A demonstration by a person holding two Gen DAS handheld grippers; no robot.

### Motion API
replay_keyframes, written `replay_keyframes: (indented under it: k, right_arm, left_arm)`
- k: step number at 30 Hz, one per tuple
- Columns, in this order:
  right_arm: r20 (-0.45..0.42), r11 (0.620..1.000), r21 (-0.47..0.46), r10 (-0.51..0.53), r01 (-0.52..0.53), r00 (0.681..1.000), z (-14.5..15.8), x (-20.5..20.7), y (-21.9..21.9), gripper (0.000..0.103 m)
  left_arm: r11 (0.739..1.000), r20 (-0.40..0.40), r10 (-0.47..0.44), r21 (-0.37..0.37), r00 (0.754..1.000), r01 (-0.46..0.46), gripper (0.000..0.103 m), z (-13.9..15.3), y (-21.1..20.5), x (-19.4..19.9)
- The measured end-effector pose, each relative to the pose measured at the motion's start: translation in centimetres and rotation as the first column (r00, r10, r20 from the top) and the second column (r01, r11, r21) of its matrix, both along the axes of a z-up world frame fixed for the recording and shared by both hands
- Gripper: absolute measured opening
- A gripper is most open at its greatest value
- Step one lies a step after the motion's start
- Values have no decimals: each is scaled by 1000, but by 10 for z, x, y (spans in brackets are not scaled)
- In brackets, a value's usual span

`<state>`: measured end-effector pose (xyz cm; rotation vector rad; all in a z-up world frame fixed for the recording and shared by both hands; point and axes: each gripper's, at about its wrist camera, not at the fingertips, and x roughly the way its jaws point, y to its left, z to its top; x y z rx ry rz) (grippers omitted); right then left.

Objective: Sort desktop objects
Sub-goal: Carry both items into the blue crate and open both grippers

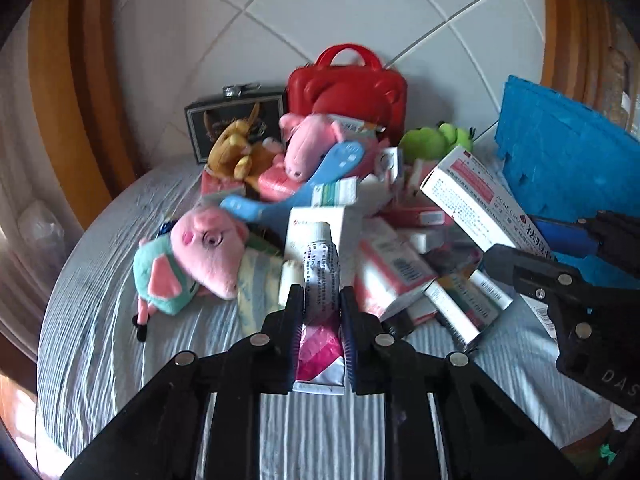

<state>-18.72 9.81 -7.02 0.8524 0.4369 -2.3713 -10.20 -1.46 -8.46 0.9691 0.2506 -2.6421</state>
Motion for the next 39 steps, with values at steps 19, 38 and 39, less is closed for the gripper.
replay_keyframes:
  k: [19, 38, 39]
  right_arm:
    - [-341, 899, -226, -434, 375, 834, 162, 14, 239, 34]
    - [-213, 706, -205, -709, 678, 673, 135, -9, 422, 25]
    - [-207, 699, -204, -715, 685, 668, 133, -8, 427, 25]
  left_arm:
    - [945, -320, -322, -167, 891, 282, 18, 160, 179, -93]
    - [812, -235, -583, -166, 778, 559, 18, 176, 371, -176]
    - [805, -227, -593, -173, 773, 567, 18, 173, 378, -176]
